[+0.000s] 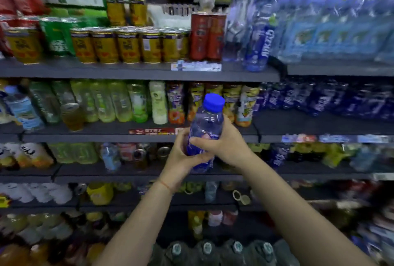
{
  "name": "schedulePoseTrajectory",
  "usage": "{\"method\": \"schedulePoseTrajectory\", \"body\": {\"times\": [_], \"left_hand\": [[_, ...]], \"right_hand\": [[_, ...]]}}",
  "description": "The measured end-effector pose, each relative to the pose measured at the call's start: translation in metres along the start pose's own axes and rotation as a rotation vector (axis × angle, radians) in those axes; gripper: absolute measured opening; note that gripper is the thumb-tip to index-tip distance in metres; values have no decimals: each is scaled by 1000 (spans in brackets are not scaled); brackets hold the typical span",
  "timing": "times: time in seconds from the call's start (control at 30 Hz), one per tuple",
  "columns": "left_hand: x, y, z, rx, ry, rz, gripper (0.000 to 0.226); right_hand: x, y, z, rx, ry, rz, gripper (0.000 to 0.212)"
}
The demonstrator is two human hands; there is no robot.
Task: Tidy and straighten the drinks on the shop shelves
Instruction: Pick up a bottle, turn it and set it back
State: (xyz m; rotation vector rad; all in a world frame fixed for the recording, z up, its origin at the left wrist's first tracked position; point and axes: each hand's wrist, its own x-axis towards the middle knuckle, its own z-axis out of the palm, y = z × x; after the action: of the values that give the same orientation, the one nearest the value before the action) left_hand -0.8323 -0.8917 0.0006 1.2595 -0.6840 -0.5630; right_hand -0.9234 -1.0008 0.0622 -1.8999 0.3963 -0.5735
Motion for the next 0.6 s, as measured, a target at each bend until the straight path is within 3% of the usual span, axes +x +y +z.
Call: {"method": "schedulePoseTrajectory", "body": {"times": [0.13, 0.27, 0.5, 0.6], "left_hand": [[18, -18, 67, 55, -2, 5, 88], [51, -42, 121, 95, -51, 16, 82], [133, -73, 193, 98, -133, 51, 76], [177, -77, 211, 238, -141, 88, 70]], "right_hand": [[-11, 27, -66, -66, 32, 16, 78], [-7, 57, -125, -185, 107, 45, 79], [38, 101, -199, -243, 291, 6, 62], [72, 121, -223, -244, 331, 41, 64]]}}
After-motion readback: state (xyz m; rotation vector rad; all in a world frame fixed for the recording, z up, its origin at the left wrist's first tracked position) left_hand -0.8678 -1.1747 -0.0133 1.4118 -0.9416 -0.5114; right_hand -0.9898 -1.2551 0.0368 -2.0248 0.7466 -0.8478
